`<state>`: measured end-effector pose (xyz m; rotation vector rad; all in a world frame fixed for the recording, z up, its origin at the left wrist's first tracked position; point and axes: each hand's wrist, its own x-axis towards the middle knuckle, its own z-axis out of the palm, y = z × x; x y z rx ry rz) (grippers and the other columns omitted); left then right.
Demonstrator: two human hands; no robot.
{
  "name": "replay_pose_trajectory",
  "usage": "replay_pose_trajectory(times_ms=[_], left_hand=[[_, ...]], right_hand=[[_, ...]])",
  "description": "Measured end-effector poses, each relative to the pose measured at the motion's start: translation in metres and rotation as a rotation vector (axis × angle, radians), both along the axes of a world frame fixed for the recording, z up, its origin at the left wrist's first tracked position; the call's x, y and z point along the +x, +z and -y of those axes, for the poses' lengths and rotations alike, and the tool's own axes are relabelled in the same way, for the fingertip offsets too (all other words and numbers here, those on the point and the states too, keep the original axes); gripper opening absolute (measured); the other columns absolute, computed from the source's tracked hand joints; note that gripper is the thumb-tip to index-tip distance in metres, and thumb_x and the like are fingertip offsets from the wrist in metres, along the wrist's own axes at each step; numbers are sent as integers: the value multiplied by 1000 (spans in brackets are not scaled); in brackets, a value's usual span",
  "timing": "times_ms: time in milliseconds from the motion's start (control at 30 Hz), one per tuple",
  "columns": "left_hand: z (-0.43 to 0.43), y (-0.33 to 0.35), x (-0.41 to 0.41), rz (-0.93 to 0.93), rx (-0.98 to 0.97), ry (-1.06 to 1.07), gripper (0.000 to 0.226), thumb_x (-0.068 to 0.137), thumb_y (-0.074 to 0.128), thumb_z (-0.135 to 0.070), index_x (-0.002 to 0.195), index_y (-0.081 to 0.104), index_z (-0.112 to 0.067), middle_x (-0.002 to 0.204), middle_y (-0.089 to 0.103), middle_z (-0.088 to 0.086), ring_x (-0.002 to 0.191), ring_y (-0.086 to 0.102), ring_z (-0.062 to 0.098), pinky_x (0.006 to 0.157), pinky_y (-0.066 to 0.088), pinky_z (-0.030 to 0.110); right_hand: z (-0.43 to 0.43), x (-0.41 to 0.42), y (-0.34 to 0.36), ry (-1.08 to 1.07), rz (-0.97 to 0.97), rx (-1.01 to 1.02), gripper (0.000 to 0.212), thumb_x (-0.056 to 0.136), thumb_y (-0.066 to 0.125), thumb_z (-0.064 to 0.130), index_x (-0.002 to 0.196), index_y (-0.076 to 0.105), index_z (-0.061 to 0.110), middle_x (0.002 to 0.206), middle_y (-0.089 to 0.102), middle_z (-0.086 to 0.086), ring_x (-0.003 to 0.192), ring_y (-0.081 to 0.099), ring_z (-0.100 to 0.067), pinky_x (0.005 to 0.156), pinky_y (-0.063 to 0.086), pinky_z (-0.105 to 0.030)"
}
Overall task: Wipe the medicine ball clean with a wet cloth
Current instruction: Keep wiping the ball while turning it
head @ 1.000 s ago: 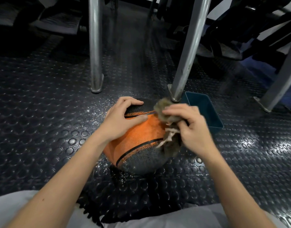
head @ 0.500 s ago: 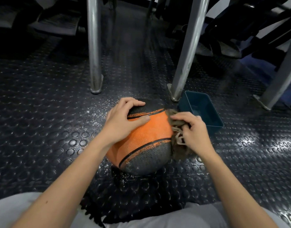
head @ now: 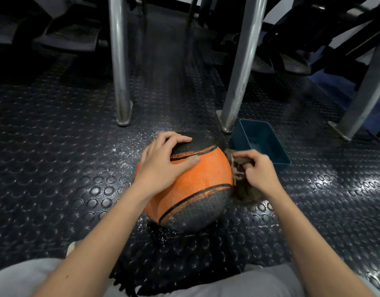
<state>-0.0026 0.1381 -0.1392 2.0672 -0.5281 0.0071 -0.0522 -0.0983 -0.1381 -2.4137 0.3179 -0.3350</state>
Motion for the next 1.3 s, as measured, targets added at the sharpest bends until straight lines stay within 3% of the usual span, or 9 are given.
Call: replay_pose_trajectory(times_ms=[200,300,400,600,767,833,1033,1200,1300], left_hand=[[9,0,-5,34,94,106,42,84,51,-60,123,49,-44,125,36,-21,124,32,4,111,15,35],[10,0,-6,63,133,97,42,88,48,-55,127,47,-39,129,35,-18,126,31,6,110,14,33],[11,0,-9,92,171,80,41,90,46,-54,128,46,-38,131,35,-16,127,30,7,111,14,34],[6,-2,-5,84,112,94,35,91,50,-50,123,51,-37,121,35,-21,123,34,8,106,19,30],[3,-2,-5,78,79,57,35,91,46,-50,123,52,-37,119,33,-24,115,31,1,103,20,29],[7,-1,-7,88,110,74,32,94,46,-47,124,51,-37,119,32,-24,119,32,4,104,19,29],[-1,-7,0,67,53,112,50,77,35,-66,117,53,-42,115,34,-26,118,38,6,102,27,31],[-3,-8,3,54,38,92,57,72,31,-71,118,52,-45,116,35,-28,113,36,1,104,30,36],[0,-8,3,73,49,124,59,71,30,-72,118,52,-44,113,33,-29,109,34,-1,104,31,37]], right_hand=[[-44,-15,27,350,117,-10,61,78,45,-19,92,64,37,105,59,20,103,50,-13,95,31,-11],[-33,-11,10,268,137,-96,62,78,44,-21,94,63,36,103,59,20,102,50,-21,90,26,-5],[-19,0,8,128,86,25,58,80,43,-21,93,64,31,101,62,10,107,58,-24,97,40,-16],[-64,-31,23,367,196,-176,52,75,43,-14,100,72,20,105,59,19,97,43,-14,88,27,-6],[-22,-4,9,122,47,-142,56,79,42,-19,100,70,25,102,61,15,104,50,-24,98,32,-14],[-28,-9,12,87,27,-127,52,83,43,-16,103,70,23,106,62,12,103,47,-22,94,27,-6],[-70,-35,23,380,243,-225,47,76,43,-8,103,72,17,107,57,20,93,41,-14,89,27,-5],[-35,-8,14,161,75,-108,57,81,45,-18,104,66,30,104,57,21,100,47,-26,83,22,3],[-47,-11,17,136,107,-123,51,82,47,-17,104,70,22,104,59,18,99,46,-24,83,22,2]])
